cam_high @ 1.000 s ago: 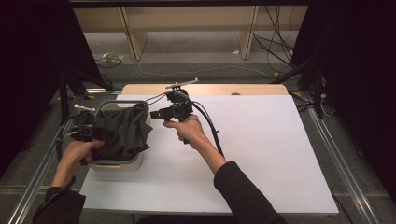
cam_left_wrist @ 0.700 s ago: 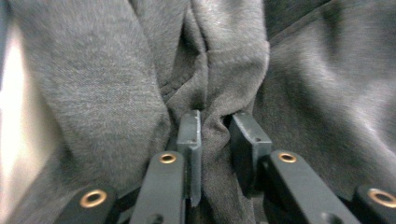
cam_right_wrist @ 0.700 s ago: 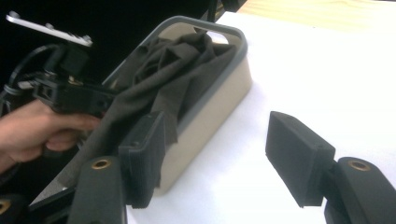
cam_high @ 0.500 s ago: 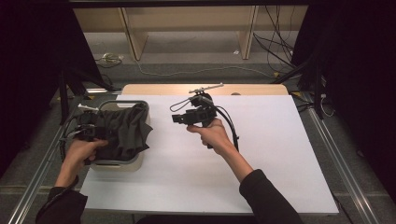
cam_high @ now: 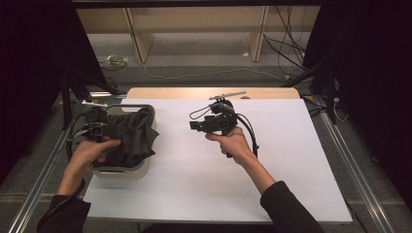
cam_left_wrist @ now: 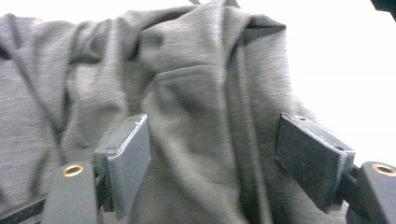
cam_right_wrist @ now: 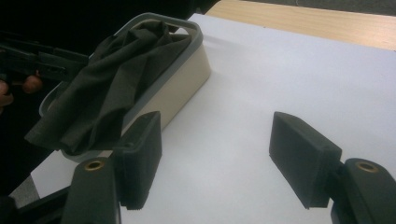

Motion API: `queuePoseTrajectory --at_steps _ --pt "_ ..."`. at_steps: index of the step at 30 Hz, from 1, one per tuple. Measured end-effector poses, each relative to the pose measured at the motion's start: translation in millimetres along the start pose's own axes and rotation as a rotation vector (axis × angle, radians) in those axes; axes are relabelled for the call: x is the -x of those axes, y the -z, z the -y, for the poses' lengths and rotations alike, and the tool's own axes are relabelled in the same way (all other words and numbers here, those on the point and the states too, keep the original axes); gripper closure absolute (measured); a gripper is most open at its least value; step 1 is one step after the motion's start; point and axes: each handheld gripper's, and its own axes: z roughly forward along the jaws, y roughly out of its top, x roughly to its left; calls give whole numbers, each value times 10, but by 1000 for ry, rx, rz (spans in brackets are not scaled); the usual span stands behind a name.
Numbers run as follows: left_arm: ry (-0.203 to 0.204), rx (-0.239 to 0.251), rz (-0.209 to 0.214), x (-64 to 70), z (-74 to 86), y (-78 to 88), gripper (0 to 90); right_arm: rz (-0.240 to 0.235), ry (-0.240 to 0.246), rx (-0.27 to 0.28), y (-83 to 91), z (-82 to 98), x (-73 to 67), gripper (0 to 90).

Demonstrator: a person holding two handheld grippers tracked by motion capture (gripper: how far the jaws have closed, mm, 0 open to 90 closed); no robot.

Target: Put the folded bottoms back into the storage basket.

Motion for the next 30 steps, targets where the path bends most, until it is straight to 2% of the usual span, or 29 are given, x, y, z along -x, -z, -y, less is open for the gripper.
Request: queuePoseTrajectory --at_steps 1,2,6,9,10,11,12,13,14,15,16,17,19,21,22,24,26,30 --pt "0 0 0 0 0 0 257 0 0 0 0 0 0 352" --pt "1 5 22 50 -6 3 254 2 6 -2 20 25 6 349" --pt "-16 -7 35 154 0 -50 246 1 7 -2 81 96 41 349" --pt "-22 -21 33 193 11 -111 242 7 7 1 115 140 70 349" --pt "-36 -48 19 222 31 -185 243 11 5 -2 152 189 107 349" --pt "-36 -48 19 222 31 -185 253 11 5 -2 152 189 107 349" --pt "-37 -61 -3 231 54 -255 275 18 3 -3 188 238 146 349" --pt "-37 -61 -3 231 54 -255 303 18 1 -2 206 263 167 349" --pt "-54 -77 -12 236 81 -305 349 21 0 0 223 287 188 350" --pt "-54 -77 -12 236 81 -305 437 21 0 0 223 287 188 350" --pt "-81 -82 -66 242 112 -348 503 22 -9 -1 255 333 227 350" --pt "-93 -83 -90 231 124 -363 581 24 -10 -1 270 357 247 350" --pt "-98 -89 -99 195 153 -391 667 26 -14 1 299 410 283 351" --pt "-146 -119 -154 190 207 -462 738 25 -18 0 328 473 314 352" --pt "-164 -144 -172 187 230 -513 754 29 -17 -12 339 503 327 351" --pt "-163 -175 -176 150 258 -604 767 46 -3 -26 365 559 349 351" --pt "-142 -187 -175 102 269 -666 770 63 9 -31 409 610 364 350" --pt "-155 -227 -204 69 276 -768 769 76 12 -28 517 701 401 350"
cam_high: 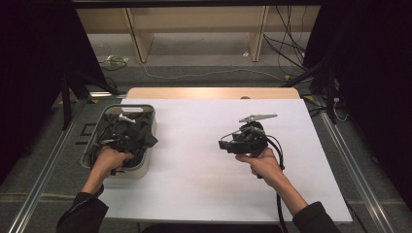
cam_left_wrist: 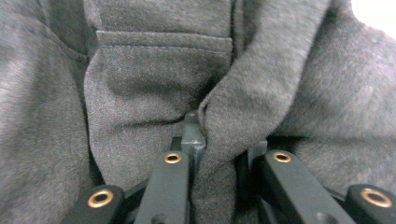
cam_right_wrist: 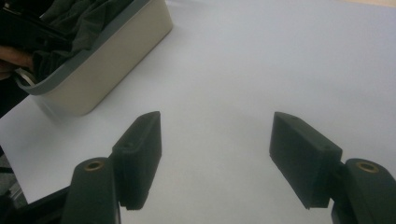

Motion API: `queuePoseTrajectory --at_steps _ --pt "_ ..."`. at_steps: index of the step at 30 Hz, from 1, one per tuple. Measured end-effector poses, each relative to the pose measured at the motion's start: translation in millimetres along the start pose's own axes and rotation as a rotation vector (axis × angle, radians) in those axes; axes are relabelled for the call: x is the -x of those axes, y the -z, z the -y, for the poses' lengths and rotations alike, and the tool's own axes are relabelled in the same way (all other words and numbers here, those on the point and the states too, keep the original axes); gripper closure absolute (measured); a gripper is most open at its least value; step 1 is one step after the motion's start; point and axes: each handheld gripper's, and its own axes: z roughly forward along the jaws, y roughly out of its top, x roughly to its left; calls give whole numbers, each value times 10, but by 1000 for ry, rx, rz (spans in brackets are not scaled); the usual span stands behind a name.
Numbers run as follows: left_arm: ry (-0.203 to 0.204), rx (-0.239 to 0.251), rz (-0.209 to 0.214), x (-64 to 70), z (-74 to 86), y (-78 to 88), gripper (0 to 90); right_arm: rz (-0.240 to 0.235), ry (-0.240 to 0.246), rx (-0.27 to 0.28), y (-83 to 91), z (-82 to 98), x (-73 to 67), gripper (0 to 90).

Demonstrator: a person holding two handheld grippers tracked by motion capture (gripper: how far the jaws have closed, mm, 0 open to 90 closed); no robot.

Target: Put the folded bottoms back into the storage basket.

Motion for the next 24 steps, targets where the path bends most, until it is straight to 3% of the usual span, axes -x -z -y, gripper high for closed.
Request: queuePoseTrajectory --at_steps 4,7,9,12,15,17,19,20,21,22,24 --pt "-17 -37 -45 43 -52 -62 762 -1 -7 1 79 76 50 350" --pt "-31 -39 -67 76 -54 -67 734 5 -11 2 107 108 75 350" --pt "-31 -38 -76 84 -46 -50 674 12 -20 4 140 154 110 350" --pt "-77 -24 -100 115 -16 75 552 25 -26 10 173 199 141 350" --pt "-96 -19 -101 128 -10 183 458 29 -31 16 197 222 164 350" --pt "-75 36 -69 145 -39 359 428 43 -42 25 225 249 197 350" --pt "-79 55 -55 164 -52 409 419 46 -44 25 233 257 205 350" --pt "-74 98 -15 219 -80 487 408 50 -44 28 249 273 210 350" --pt "-74 98 -15 219 -80 487 394 50 -44 28 249 273 210 350" --pt "-59 139 27 271 -116 530 379 49 -45 32 268 288 208 350" --pt "-35 169 72 301 -154 536 353 50 -44 34 288 298 203 350"
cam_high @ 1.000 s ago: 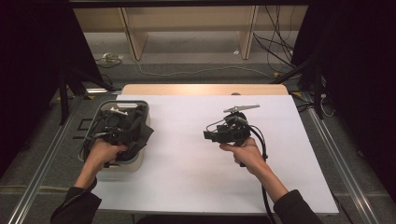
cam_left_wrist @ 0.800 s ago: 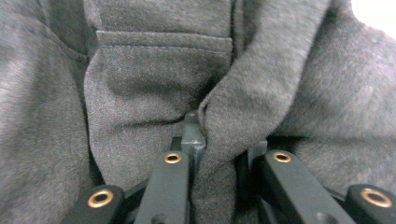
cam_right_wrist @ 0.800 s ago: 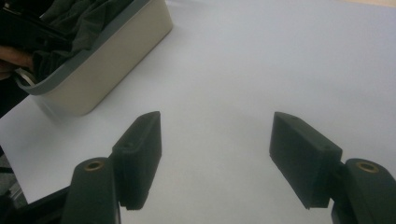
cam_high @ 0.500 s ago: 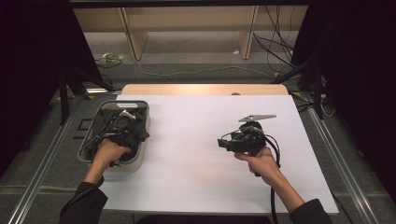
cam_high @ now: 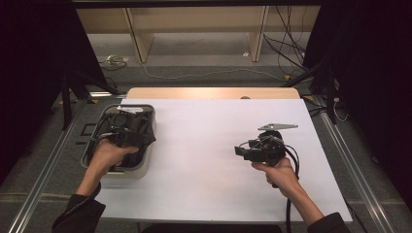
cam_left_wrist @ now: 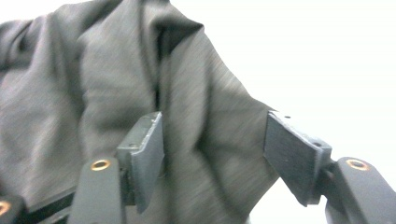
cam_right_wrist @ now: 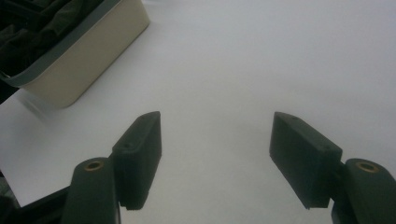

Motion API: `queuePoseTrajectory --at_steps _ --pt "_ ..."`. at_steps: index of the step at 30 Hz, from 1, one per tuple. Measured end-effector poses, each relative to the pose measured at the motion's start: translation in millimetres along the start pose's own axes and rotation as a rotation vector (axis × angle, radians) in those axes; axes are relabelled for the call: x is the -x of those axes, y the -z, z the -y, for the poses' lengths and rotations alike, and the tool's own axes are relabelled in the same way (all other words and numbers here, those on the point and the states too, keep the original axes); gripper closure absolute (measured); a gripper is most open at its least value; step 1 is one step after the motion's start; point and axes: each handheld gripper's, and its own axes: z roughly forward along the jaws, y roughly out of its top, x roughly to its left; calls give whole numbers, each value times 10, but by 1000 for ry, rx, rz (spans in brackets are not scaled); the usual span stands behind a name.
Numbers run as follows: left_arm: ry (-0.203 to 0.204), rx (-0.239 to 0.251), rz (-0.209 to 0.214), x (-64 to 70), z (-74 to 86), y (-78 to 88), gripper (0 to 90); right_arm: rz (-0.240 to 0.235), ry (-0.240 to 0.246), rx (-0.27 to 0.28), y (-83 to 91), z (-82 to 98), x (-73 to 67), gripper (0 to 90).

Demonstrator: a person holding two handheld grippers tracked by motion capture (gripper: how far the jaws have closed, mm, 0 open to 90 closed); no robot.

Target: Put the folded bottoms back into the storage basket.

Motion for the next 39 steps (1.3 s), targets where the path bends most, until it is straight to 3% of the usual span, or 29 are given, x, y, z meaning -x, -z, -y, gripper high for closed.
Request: queuePoseTrajectory --at_steps 3,4,7,8,9,10,11,14,17,19,23,30,32,36,39 --pt "33 20 16 13 -33 -38 334 -2 2 3 17 12 1 350" --pt "42 19 -14 21 -54 -112 331 -2 1 0 20 25 2 350" --pt "59 0 -24 9 -49 -207 331 -5 -3 -7 9 36 9 350" --pt "55 -9 -26 -3 -33 -237 432 -2 -1 -11 -1 46 9 350" --pt "48 -15 -40 -8 -12 -258 432 -2 -1 -11 -1 46 9 350" --pt "32 -29 -73 -27 28 -260 581 1 4 -13 1 51 4 350" --pt "25 -32 -67 -44 50 -241 640 2 5 -11 5 51 4 350" --pt "36 -21 -5 -106 109 -163 714 3 6 -10 15 56 11 350" --pt "31 -21 -21 -128 129 -127 808 8 6 -10 19 59 21 350" --pt "9 -32 -52 -151 151 -113 822 10 2 -9 26 58 28 350" --pt "-2 -87 -40 -170 217 -285 833 11 6 -5 35 60 28 350" --pt "19 -162 -75 -224 207 -553 834 14 5 -10 19 62 25 350" --pt "33 -167 -88 -226 189 -594 833 19 11 -12 13 67 24 351" --pt "23 -162 -108 -196 195 -596 826 21 11 -6 29 64 14 350" --pt "24 -156 -104 -200 201 -567 802 27 21 -1 46 62 7 350"
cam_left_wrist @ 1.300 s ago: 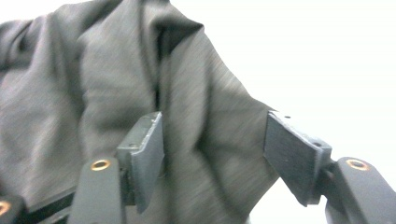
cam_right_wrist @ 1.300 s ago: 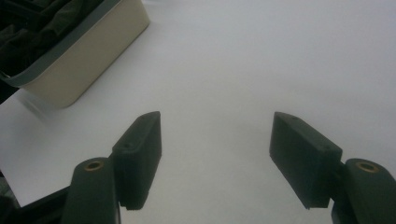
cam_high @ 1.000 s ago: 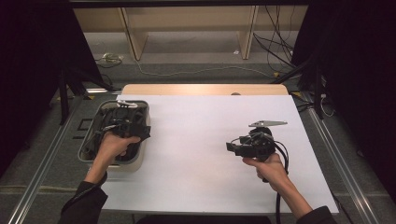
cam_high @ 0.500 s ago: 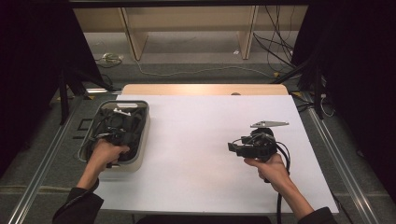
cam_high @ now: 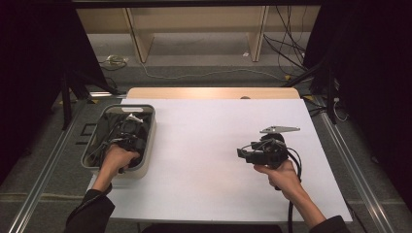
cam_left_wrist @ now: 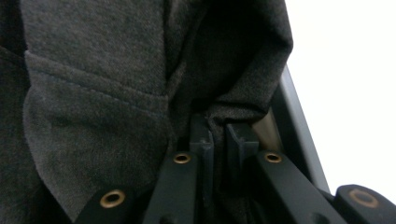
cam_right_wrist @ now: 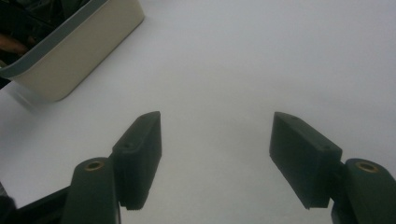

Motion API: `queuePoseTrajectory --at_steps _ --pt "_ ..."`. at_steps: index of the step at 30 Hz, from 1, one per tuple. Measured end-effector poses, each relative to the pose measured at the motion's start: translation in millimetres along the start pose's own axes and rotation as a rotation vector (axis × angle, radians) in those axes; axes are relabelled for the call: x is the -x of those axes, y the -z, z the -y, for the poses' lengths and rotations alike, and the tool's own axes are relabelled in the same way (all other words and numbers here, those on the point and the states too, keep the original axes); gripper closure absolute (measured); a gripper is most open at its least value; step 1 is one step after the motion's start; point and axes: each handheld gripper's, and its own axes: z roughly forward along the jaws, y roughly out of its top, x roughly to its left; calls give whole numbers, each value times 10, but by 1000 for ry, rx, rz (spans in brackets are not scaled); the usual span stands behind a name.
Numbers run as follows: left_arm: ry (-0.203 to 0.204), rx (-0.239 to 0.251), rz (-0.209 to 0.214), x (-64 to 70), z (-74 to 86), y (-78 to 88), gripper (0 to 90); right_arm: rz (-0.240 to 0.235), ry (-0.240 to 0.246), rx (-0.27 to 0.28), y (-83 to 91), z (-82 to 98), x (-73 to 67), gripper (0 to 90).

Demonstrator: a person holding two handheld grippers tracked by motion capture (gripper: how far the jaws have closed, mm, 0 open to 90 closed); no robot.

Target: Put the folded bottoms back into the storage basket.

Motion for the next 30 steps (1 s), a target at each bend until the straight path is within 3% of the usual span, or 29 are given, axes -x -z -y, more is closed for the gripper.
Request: queuePoseTrajectory --at_steps 6,16,21,24,30 --pt "-5 27 7 -14 52 87 719 3 6 11 11 3 14 350" --pt "3 79 60 -79 70 292 575 27 30 25 46 5 -4 350" --pt "10 105 65 -65 47 369 527 20 33 31 53 8 -9 350" --pt "10 129 78 -52 31 435 443 15 34 37 57 9 -10 349" --pt "-8 170 83 37 -2 551 364 12 39 43 64 14 -16 348"
